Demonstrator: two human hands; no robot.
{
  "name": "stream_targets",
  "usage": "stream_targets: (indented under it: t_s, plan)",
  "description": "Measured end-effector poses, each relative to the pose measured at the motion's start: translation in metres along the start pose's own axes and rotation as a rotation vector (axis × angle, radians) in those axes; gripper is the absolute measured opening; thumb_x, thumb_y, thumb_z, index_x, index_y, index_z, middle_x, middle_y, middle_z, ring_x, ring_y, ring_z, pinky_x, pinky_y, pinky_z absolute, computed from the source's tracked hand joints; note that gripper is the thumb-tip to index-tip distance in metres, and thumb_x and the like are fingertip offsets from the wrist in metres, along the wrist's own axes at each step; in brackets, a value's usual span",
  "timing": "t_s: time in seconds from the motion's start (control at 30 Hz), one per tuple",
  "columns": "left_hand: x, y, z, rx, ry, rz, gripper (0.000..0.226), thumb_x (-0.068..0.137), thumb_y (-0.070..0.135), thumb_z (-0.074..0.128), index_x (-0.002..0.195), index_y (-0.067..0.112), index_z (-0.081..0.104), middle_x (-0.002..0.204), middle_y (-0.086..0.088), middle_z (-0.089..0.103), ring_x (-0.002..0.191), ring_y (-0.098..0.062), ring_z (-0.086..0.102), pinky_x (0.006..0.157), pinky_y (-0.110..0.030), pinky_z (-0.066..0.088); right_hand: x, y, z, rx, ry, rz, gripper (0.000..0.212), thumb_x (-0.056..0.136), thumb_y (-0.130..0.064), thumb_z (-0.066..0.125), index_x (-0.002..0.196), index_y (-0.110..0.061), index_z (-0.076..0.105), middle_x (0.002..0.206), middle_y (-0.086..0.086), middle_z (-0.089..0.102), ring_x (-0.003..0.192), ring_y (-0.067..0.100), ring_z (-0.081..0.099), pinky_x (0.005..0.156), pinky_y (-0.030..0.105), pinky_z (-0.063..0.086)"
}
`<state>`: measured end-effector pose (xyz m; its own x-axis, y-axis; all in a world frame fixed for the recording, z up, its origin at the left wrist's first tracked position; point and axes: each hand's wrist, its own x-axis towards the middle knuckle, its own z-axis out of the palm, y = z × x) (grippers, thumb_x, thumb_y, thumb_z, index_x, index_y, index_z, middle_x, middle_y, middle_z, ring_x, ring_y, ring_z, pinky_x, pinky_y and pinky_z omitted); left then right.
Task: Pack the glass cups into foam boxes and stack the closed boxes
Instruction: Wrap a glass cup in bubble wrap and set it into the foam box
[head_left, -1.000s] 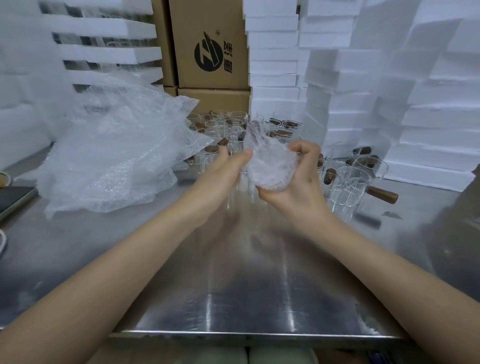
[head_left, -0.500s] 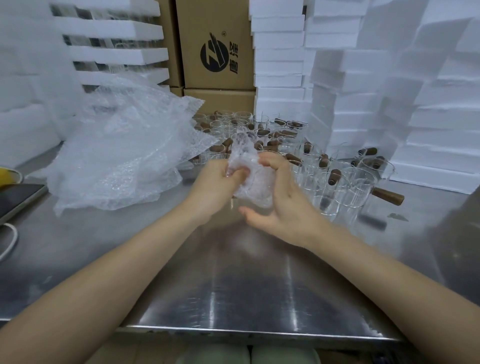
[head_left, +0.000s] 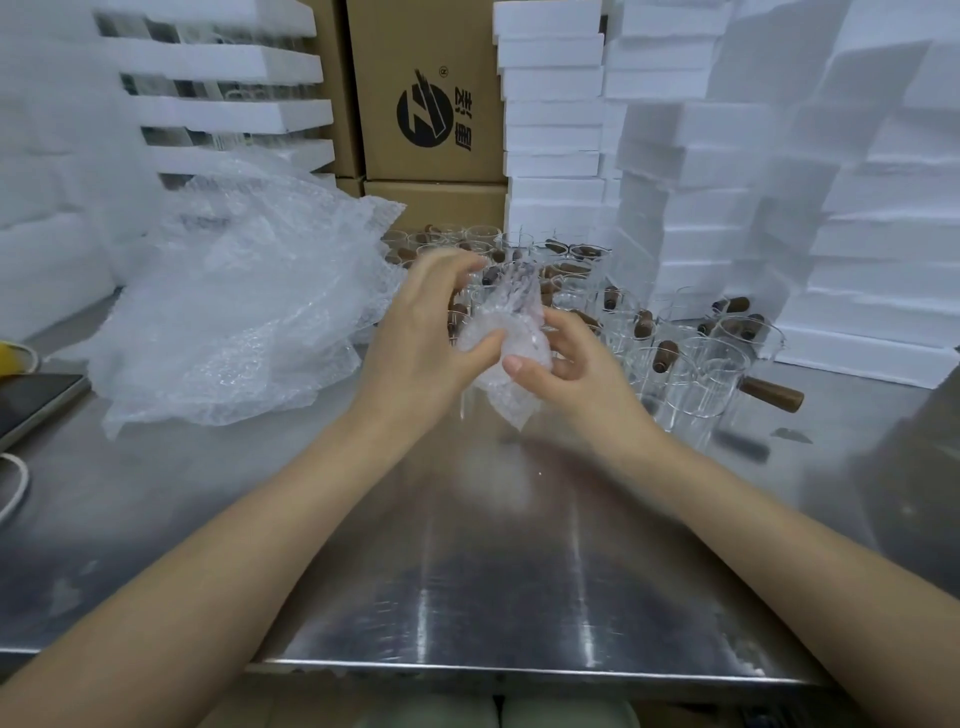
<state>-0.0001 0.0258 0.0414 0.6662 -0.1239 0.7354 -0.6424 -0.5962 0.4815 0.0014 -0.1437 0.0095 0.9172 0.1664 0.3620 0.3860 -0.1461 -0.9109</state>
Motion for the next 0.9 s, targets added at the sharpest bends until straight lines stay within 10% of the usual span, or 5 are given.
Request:
stream_targets:
  t_s: [0.17,0.37,0.63,0.77,0.9]
  plan:
    - [0.004,0.001,-0.008,0.033,-0.022,0.08,0.01,0.082,0.008,0.074,0.088,0.006,0.066,0.084,-0.003,0.063,0.076,-0.019,0.058,0.071,-0.036,0.049,-0.005,-0.002,0.005,-0.014,-0.024,-0.05,0.046,0.069,-0.048,0.075,0.109,-0.032,0.058,0.106,-0.016,0.067,0.095,0.01,0.069,0.082,0.033,0.056]
    - [-0.001,-0.003,-0.001,-0.027,-0.098,0.055,0.03,0.074,-0.007,0.071,0.068,0.014,0.051,0.076,0.001,0.051,0.07,-0.012,0.048,0.067,-0.03,0.044,-0.008,0.0,0.007,-0.225,-0.004,-0.064,0.067,0.056,-0.063,0.078,0.107,-0.029,0.051,0.11,-0.007,0.063,0.098,0.016,0.067,0.079,0.036,0.057]
    - [0.002,-0.006,-0.001,-0.366,-0.428,-0.156,0.028,0.079,0.051,0.071,0.102,0.042,0.057,0.126,0.025,0.045,0.119,0.009,0.046,0.091,-0.017,0.047,0.002,-0.012,-0.003,0.353,0.054,0.178,0.078,0.048,-0.064,0.081,0.099,-0.015,0.047,0.094,-0.003,0.057,0.074,0.007,0.065,0.086,0.041,0.053]
    - [0.004,-0.002,-0.004,-0.666,-0.378,-0.259,0.032,0.081,0.033,0.069,0.11,0.032,0.054,0.107,0.014,0.062,0.101,-0.007,0.063,0.076,-0.025,0.053,0.002,-0.021,-0.009,0.583,-0.131,0.15,0.06,0.087,-0.054,0.053,0.124,-0.006,0.053,0.121,0.015,0.066,0.104,0.036,0.067,0.085,0.042,0.058]
    - [0.012,-0.009,-0.014,-1.014,-0.398,-0.552,0.049,0.077,0.032,0.069,0.122,0.022,0.051,0.121,0.0,0.062,0.105,-0.022,0.066,0.073,-0.031,0.056,0.005,-0.025,-0.015,0.537,-0.028,0.182,0.046,0.088,-0.048,0.05,0.116,-0.012,0.055,0.093,0.005,0.07,0.075,0.022,0.07,0.061,0.026,0.057]
